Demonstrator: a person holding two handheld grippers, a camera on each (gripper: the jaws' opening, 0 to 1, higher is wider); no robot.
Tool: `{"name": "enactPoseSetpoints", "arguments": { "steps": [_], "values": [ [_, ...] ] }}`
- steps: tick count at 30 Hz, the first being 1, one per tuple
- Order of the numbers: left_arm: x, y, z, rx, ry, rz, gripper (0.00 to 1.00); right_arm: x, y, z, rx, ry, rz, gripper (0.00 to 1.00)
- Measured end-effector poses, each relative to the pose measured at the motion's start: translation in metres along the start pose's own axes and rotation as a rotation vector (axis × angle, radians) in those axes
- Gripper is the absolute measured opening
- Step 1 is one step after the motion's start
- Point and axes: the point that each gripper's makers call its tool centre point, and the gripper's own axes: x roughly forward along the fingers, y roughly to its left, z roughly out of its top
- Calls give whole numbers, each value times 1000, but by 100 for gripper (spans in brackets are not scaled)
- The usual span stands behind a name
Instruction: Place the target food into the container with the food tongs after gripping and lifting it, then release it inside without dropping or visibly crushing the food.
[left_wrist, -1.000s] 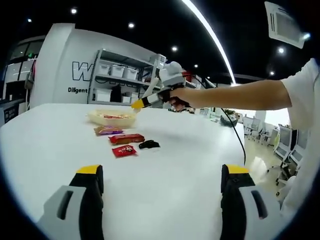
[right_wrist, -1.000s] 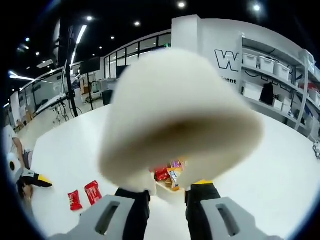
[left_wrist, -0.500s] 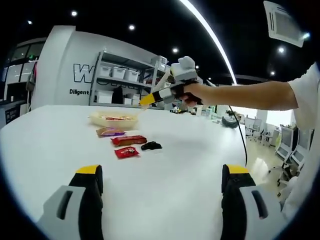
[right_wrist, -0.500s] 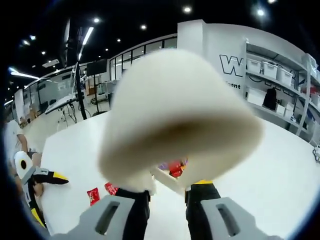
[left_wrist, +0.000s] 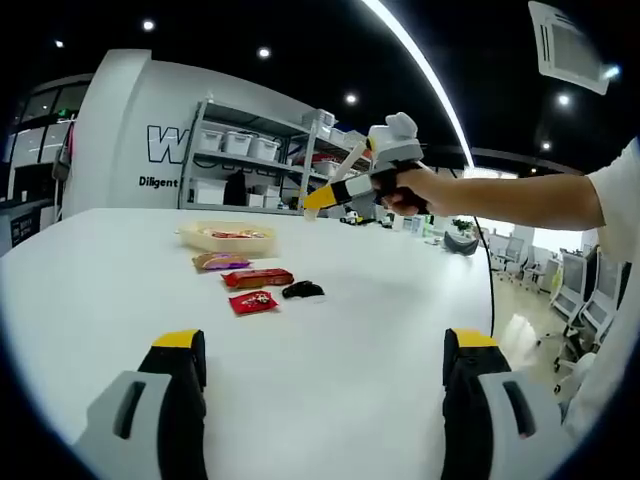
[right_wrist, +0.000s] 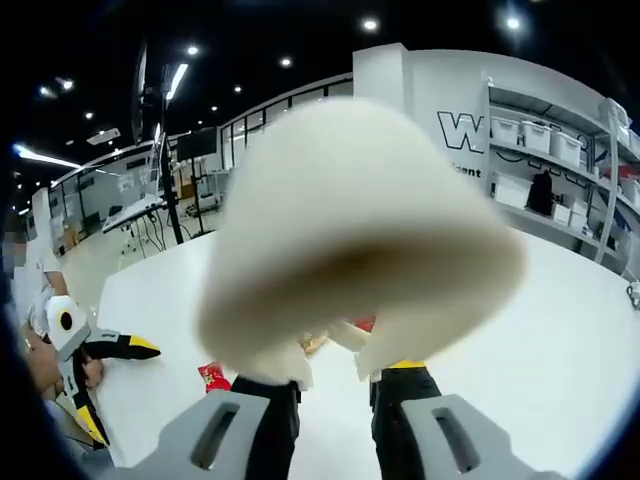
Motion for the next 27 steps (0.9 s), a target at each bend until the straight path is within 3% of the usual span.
{"name": "enactPoseSetpoints", "arguments": {
  "steps": [15, 27],
  "values": [
    [0, 0, -2, -1, 10, -1, 97, -14, 22, -24, 29, -4, 35, 20],
    [0, 1, -2, -9, 19, -1, 98, -6, 44, -36, 28, 10, 118, 21]
  ]
}}
